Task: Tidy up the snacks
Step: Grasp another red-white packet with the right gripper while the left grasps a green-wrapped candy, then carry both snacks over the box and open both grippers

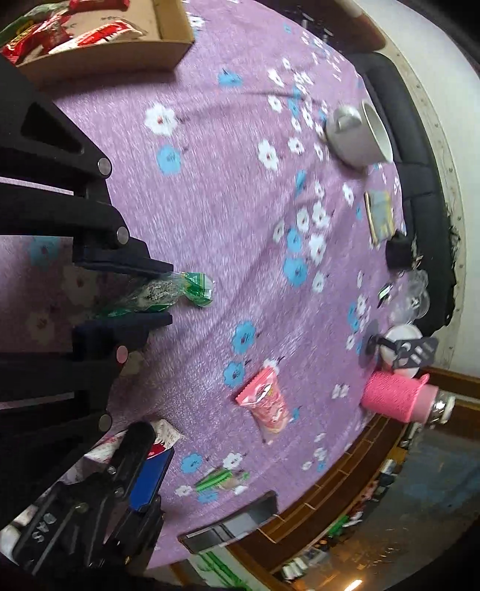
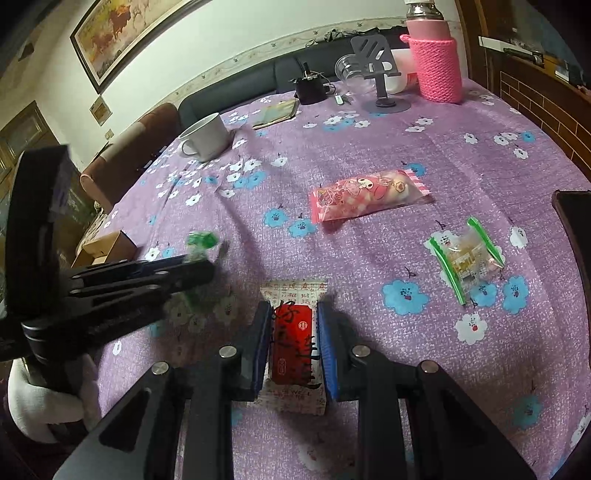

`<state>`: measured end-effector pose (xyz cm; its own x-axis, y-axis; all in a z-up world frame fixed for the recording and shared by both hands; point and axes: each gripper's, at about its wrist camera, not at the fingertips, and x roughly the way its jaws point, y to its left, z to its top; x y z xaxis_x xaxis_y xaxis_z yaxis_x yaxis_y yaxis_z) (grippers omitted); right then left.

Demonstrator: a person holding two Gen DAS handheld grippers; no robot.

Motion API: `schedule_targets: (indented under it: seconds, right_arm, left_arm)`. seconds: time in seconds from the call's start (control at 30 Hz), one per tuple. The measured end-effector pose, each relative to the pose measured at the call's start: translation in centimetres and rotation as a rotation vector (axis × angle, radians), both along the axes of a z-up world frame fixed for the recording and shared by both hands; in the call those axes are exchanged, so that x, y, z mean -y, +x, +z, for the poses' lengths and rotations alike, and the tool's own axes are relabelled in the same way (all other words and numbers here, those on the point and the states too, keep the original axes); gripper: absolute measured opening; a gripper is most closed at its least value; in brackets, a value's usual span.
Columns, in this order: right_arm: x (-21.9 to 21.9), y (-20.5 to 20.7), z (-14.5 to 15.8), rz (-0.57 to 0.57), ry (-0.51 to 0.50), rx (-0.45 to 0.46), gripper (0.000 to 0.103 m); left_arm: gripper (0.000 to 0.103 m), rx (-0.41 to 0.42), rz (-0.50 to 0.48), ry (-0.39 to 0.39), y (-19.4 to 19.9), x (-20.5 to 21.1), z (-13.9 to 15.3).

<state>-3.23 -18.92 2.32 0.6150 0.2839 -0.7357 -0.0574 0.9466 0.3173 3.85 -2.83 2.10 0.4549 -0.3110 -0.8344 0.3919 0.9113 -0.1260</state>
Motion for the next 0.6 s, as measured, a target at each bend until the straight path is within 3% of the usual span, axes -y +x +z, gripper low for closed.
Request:
schedule_targets:
  seconds: [0.2,0.4,0.6]
  right_arm:
    - [-0.1,-0.3,0.1,0.01,0.013,0.027,0.024]
    - [-0.6,-0.8,0.6,0.018,0.038,0.058,0.024]
    - [-4.9,-0.7,3.4,0.121,0.089,0.068,0.024]
  left_arm:
    - [0.019,0.029,0.068,-0.118,-2.4,-4.9,2.4]
    - [0.019,0.09,0.185,-0.218,-7.2,-13.1,5.4]
    - [0.02,0.098,0.319,-0.229,-10.3,-20.4,5.1]
